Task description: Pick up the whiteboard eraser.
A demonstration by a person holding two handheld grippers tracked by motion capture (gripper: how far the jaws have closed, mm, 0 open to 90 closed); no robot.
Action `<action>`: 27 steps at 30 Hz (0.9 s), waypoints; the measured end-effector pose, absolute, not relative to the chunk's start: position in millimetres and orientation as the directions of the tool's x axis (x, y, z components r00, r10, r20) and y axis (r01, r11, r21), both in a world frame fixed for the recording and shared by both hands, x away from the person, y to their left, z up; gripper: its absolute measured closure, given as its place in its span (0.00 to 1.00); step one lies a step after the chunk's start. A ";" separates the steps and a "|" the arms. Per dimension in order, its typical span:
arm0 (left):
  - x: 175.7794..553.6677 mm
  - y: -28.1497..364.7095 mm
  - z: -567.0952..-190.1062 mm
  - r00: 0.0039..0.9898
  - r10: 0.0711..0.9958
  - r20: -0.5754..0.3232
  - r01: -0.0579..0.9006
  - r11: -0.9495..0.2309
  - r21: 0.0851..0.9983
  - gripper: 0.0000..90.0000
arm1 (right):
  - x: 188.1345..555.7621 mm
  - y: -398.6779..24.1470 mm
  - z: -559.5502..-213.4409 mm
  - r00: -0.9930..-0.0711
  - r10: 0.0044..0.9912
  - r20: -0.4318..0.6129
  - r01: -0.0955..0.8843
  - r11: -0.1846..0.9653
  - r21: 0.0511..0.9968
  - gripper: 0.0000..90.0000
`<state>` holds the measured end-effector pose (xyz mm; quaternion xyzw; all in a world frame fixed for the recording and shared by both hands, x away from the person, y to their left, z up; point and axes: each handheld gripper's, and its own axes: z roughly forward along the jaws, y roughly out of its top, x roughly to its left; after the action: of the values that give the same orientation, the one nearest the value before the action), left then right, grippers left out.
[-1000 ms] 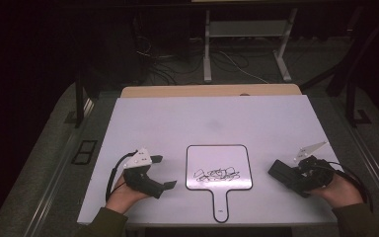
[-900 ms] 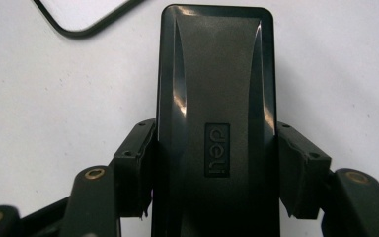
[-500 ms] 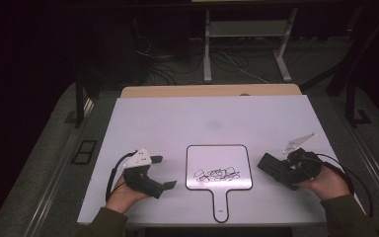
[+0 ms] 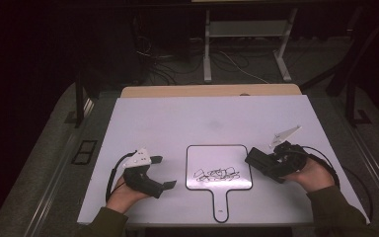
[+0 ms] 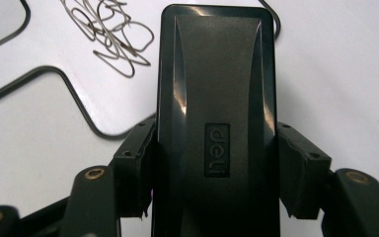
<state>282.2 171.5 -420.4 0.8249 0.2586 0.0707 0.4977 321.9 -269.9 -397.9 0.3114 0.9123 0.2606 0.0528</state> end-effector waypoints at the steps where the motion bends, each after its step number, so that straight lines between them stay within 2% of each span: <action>1: 282.3 171.3 -420.4 0.858 0.495 -0.135 0.353 -0.378 0.856 0.00 | 323.2 -267.9 -397.7 -0.802 0.594 0.061 0.536 0.672 0.510 0.43; 20: 282.4 171.4 -419.9 0.854 0.500 -0.142 0.357 -0.366 0.859 0.00 | 343.7 -225.9 -394.3 -0.830 0.553 0.070 0.504 0.692 0.517 0.43; 27: 282.3 171.2 -419.6 0.857 0.496 -0.140 0.354 -0.367 0.860 0.00 | 354.0 -200.1 -398.5 -0.856 0.516 0.039 0.464 0.732 0.499 0.43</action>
<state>282.3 171.2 -419.6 0.8237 0.2580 0.0715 0.4998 354.0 -200.1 -398.5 0.2636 0.9291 0.2542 0.0509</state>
